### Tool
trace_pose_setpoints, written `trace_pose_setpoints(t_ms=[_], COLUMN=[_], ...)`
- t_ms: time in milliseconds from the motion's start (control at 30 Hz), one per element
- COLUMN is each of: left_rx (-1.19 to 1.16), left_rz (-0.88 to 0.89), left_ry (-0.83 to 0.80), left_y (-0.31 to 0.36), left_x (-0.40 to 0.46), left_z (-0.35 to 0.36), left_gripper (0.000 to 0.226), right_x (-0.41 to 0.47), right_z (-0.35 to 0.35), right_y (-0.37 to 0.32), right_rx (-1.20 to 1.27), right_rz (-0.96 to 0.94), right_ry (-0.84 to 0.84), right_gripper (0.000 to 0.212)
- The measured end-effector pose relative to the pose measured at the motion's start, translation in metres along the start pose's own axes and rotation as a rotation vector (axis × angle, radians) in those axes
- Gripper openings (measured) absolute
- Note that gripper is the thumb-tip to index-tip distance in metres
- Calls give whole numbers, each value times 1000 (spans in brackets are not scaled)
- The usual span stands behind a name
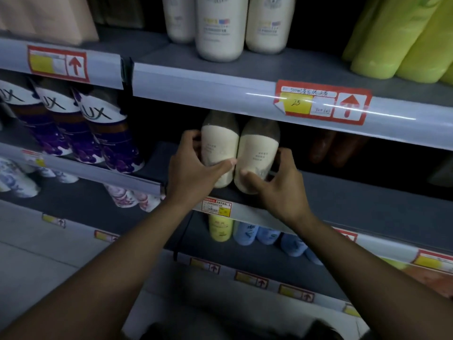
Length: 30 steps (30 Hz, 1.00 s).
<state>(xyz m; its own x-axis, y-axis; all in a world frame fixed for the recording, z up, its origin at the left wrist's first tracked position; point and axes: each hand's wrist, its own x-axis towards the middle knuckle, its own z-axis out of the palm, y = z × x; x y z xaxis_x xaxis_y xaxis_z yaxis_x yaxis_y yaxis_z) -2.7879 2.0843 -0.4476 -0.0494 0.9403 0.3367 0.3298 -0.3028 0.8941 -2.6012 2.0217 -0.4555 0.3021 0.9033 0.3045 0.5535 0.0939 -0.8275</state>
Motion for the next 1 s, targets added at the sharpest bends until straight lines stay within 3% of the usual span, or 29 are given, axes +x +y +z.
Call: trace_pose_setpoints(t_ms=[467,633,1000], left_rx=[27,126,143], left_rz=[-20,-35,-91], left_ry=[38,-23,8], left_y=[-58,-67,-70], left_x=[43,44,50], left_z=[21,20,19], left_gripper=[70,68,60], right_x=[45,42,49], right_z=[59,63,64], right_y=[19,14,13], right_rx=[-157,-259,-262], right_rz=[69,125,178], right_ry=[54,74,114], right_gripper=[59,59,64])
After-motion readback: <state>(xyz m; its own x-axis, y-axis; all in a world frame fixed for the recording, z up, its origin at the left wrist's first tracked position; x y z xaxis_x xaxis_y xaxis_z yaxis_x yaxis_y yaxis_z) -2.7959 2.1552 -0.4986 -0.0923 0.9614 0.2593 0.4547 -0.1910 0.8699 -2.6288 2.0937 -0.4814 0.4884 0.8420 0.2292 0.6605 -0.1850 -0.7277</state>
